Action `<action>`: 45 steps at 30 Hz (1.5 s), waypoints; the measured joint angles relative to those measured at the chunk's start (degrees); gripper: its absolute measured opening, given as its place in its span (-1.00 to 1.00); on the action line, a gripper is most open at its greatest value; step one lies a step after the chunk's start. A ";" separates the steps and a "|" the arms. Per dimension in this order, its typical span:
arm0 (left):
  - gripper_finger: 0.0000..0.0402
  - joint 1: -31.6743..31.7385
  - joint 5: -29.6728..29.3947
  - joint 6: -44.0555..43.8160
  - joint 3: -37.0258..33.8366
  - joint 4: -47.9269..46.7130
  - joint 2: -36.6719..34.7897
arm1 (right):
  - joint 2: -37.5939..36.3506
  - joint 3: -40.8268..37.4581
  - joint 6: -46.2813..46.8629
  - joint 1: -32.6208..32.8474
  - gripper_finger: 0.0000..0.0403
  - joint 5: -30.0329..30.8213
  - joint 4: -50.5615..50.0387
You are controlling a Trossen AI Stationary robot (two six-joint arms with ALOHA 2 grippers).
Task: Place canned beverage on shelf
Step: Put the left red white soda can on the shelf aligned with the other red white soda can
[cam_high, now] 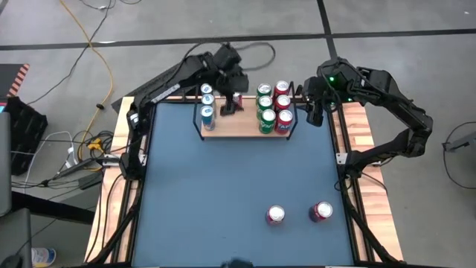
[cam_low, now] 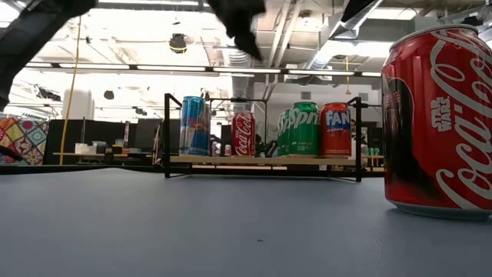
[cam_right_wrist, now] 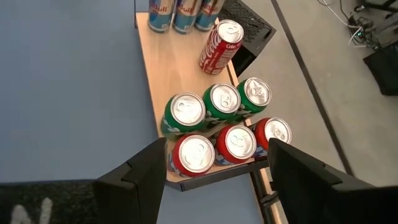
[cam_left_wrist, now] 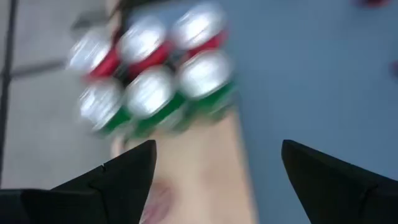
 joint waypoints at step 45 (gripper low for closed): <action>0.65 -50.32 -45.90 -38.46 -2.89 33.90 15.85 | -0.91 0.00 -1.42 -10.73 0.29 -4.57 -9.61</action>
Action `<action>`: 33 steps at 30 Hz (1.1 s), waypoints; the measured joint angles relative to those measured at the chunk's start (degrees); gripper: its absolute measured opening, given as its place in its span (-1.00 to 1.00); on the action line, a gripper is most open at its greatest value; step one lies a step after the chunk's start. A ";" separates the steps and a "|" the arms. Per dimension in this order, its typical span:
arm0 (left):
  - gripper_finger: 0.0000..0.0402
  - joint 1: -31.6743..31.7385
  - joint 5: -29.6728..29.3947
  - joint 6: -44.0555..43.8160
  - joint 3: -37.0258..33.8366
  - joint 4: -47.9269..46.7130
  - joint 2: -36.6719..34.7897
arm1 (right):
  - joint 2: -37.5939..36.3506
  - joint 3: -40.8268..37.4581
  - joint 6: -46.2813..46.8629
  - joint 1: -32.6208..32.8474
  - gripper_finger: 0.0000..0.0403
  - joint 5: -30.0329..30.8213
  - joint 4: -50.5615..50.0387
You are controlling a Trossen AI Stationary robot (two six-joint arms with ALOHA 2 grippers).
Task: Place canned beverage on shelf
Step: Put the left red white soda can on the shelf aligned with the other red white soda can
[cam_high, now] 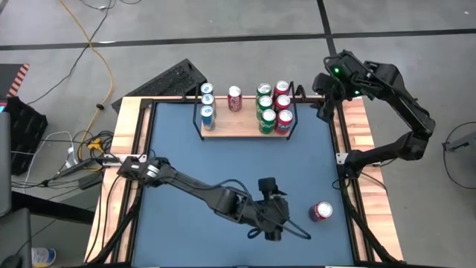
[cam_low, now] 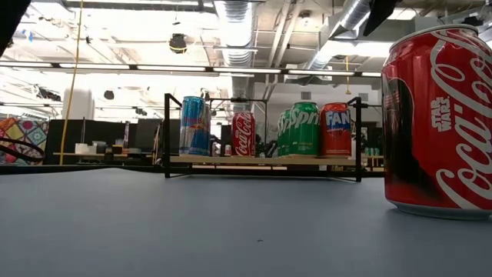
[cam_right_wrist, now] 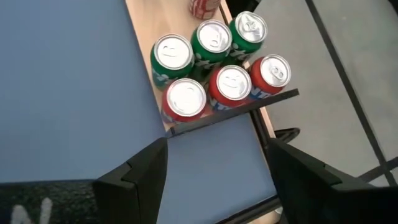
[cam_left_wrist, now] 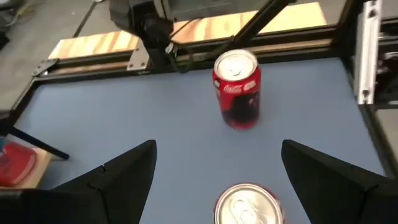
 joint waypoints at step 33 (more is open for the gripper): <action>0.46 -0.86 5.27 -12.75 -0.09 -4.41 8.94 | -0.86 0.00 -0.62 -0.07 0.29 -1.60 -0.51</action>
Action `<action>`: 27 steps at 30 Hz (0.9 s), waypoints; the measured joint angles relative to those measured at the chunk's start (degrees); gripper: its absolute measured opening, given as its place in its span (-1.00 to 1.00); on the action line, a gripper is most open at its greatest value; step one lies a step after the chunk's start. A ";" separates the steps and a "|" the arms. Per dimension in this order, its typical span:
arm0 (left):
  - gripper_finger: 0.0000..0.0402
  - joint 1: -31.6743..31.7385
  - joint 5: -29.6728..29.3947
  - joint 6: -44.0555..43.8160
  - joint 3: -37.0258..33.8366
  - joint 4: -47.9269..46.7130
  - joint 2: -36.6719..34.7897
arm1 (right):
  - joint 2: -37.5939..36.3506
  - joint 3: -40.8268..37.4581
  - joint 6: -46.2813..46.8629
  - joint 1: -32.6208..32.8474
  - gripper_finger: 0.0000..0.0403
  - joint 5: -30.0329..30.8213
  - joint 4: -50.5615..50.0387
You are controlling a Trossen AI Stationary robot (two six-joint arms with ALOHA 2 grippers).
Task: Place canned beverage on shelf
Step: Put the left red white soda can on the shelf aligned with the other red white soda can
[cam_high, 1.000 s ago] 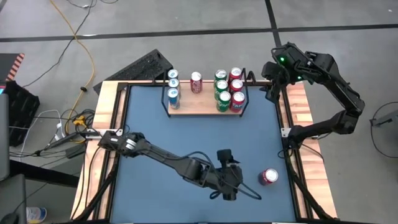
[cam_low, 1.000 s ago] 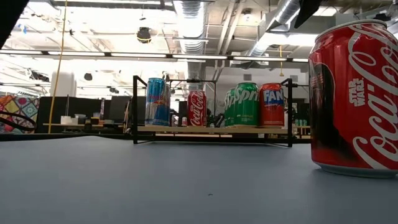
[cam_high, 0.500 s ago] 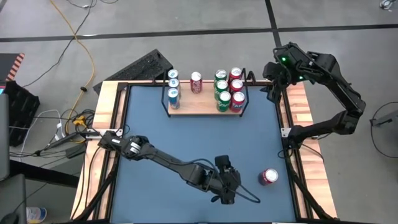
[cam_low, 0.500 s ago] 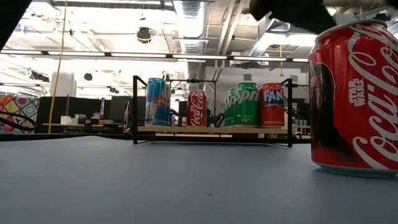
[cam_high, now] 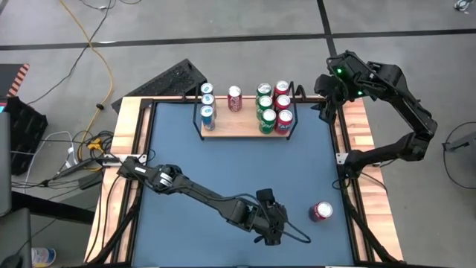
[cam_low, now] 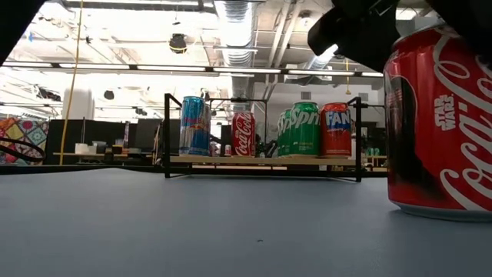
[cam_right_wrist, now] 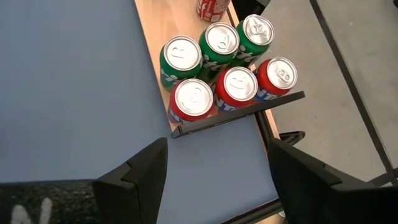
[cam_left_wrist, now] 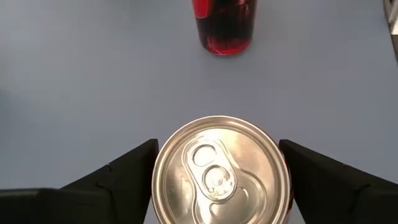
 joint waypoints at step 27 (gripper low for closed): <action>0.37 6.02 8.68 2.56 2.80 -6.20 -2.64 | -6.43 -0.02 -0.49 0.00 0.29 0.00 2.89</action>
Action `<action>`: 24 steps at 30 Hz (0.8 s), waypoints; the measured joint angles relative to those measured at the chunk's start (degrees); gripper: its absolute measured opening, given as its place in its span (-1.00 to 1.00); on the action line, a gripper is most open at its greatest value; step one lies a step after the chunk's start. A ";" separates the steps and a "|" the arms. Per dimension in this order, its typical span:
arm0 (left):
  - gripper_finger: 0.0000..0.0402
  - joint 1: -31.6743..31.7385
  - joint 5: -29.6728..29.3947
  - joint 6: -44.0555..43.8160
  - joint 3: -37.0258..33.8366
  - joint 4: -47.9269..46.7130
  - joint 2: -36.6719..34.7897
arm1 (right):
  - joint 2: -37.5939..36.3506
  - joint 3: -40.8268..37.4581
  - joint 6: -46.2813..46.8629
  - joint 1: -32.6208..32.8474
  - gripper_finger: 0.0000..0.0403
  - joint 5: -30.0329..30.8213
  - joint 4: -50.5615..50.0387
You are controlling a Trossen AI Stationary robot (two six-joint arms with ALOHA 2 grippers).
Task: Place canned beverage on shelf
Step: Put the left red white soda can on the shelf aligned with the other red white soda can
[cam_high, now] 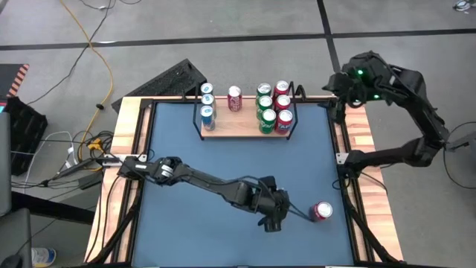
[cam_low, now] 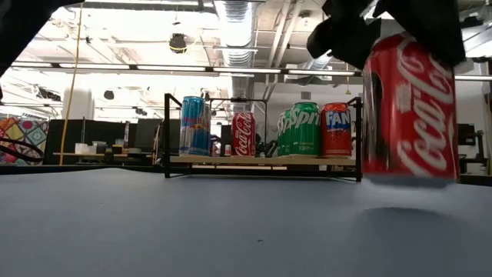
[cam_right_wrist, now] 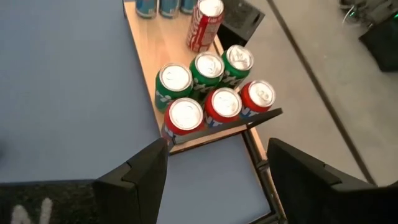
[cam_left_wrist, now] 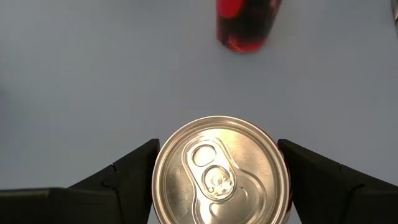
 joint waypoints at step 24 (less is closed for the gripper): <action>0.37 13.40 8.97 16.67 0.13 -12.97 -18.90 | -7.85 0.00 -5.57 0.00 0.29 -0.09 3.57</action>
